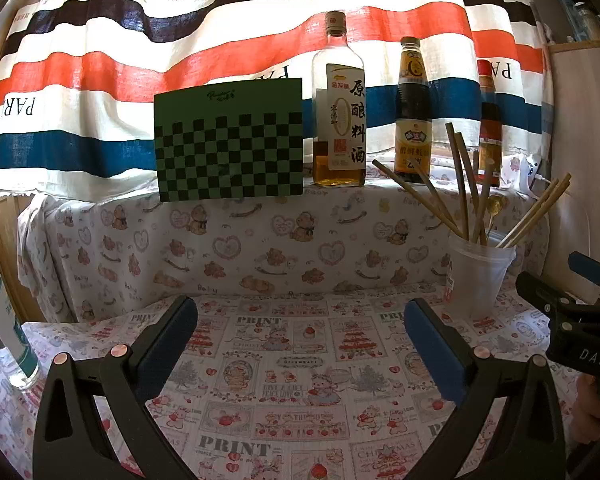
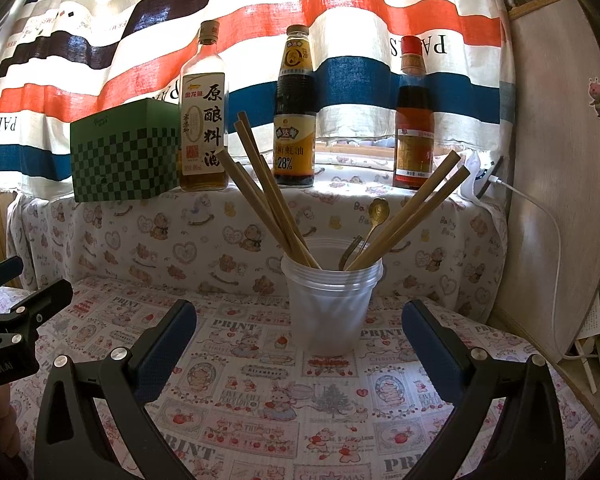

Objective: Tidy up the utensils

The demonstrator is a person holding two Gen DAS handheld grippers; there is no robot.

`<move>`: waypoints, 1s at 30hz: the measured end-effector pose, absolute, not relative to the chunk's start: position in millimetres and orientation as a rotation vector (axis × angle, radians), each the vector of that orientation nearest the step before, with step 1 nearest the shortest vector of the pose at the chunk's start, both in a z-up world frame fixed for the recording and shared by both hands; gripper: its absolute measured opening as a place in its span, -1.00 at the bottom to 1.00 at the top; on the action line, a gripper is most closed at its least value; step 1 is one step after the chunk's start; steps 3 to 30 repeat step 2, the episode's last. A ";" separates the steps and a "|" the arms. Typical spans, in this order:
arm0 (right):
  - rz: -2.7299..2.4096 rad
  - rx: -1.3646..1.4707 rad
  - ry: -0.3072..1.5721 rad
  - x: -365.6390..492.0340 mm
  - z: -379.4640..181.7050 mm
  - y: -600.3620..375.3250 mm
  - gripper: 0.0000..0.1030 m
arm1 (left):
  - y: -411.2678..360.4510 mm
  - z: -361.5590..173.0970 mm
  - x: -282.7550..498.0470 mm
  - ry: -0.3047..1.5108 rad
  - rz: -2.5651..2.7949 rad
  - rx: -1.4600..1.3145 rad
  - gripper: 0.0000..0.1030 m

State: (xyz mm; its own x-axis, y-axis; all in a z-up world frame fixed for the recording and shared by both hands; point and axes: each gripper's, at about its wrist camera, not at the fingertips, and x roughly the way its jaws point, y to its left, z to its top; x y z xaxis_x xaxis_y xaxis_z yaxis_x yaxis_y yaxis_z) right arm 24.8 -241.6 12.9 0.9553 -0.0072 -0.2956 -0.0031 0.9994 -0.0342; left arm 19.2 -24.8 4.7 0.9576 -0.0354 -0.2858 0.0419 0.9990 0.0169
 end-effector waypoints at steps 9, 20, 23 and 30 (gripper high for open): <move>-0.002 -0.034 0.301 24.8 12.9 -241.6 1.00 | -24.4 4.7 19.5 0.290 -0.040 0.025 0.99; -0.002 -0.034 0.301 24.8 12.9 -241.6 1.00 | -24.4 4.7 19.5 0.290 -0.040 0.025 0.99; -0.002 -0.034 0.301 24.8 12.9 -241.6 1.00 | -24.4 4.7 19.5 0.290 -0.040 0.025 0.99; -0.002 -0.034 0.301 24.8 12.9 -241.6 1.00 | -24.4 4.7 19.5 0.290 -0.040 0.025 0.99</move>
